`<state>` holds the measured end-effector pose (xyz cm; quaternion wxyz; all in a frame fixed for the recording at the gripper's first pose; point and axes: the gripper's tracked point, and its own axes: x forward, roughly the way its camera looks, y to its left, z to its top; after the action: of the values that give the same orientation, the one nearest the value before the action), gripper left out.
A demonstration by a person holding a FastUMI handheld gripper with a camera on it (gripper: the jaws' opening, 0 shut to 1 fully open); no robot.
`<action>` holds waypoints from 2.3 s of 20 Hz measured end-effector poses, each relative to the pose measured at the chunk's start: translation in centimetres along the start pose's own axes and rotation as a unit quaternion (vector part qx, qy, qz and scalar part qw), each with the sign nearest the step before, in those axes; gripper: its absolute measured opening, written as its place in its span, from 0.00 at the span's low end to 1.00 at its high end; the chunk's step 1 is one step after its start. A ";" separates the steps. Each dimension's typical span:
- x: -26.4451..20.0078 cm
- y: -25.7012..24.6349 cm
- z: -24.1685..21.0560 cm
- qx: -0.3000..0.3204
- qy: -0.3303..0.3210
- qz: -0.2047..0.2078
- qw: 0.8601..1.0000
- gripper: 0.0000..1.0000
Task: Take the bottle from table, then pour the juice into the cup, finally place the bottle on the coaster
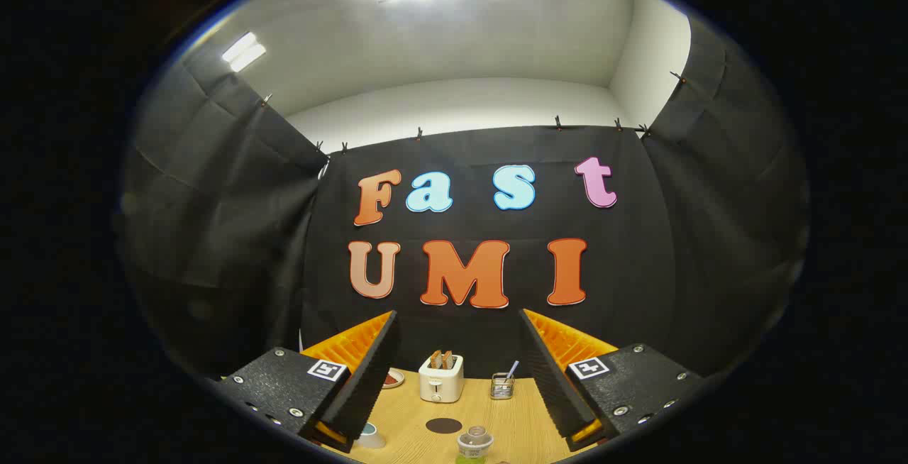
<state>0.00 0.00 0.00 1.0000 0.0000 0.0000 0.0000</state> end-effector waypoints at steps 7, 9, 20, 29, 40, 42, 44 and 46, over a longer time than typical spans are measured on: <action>0.0 -0.2 0.0 0.004 0.002 0.002 1.000 0.98; -0.1 -0.2 -0.1 0.003 0.001 0.002 1.000 0.98; -0.1 -0.8 -1.2 0.020 0.012 0.003 1.000 0.98; 0.3 -1.3 -3.2 0.041 0.029 0.002 0.999 0.98; 0.8 -1.7 -7.8 0.044 0.062 0.002 0.997 0.98; 0.7 -1.4 -8.9 0.044 0.064 0.009 0.997 0.98; 0.6 -1.1 -10.5 0.041 0.072 0.016 0.996 0.98; 0.5 -0.9 -12.2 0.035 0.076 0.022 0.996 0.98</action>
<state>0.52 -0.89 -12.21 0.9962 0.0352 0.0763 0.0223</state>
